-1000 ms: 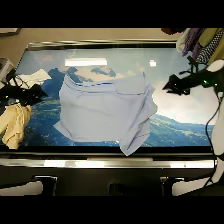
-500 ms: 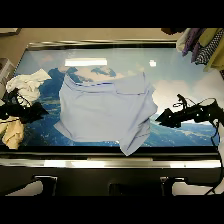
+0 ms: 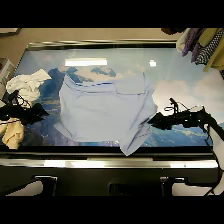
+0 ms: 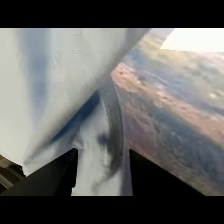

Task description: Fold the clothes and pants, and hang the long-sleeved shirts on hangers.

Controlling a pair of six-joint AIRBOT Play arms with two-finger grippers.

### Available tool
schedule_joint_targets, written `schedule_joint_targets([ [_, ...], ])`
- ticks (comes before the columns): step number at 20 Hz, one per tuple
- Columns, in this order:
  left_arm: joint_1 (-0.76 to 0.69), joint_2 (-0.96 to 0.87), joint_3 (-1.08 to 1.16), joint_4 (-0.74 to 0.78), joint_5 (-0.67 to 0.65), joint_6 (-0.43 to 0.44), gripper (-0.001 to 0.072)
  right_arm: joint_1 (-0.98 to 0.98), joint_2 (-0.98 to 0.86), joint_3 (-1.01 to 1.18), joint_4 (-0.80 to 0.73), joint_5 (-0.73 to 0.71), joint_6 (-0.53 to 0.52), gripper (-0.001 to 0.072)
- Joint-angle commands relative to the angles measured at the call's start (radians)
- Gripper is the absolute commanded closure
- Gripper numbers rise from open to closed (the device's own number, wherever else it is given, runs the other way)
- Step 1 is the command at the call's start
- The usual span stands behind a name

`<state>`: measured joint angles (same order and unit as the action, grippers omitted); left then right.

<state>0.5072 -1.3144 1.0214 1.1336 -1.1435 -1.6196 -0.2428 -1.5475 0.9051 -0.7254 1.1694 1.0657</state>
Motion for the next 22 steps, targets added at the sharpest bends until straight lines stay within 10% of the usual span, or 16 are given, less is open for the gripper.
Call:
schedule_joint_targets([
  [1, 0.004, 0.001, 0.0, 0.0, -0.008, -0.03, 0.0294, 0.076, -0.023, -0.005, -0.027, -0.053, 0.01, 0.0364],
  [4, 0.042, 0.005, -0.01, 0.0, -0.06, 0.081, 0.0294, 0.071, -0.021, -0.005, -0.041, -0.064, 0.02, 0.0675],
  [15, 0.123, 0.003, -0.299, -0.199, 0.113, 0.369, 0.0295, 0.067, -0.019, -0.005, -0.008, 0.021, 0.023, 0.0679],
  [22, 0.046, -0.033, -0.298, -0.22, 0.247, 0.374, 0.0295, 0.067, -0.019, -0.005, -0.008, 0.04, 0.028, 0.0679],
])
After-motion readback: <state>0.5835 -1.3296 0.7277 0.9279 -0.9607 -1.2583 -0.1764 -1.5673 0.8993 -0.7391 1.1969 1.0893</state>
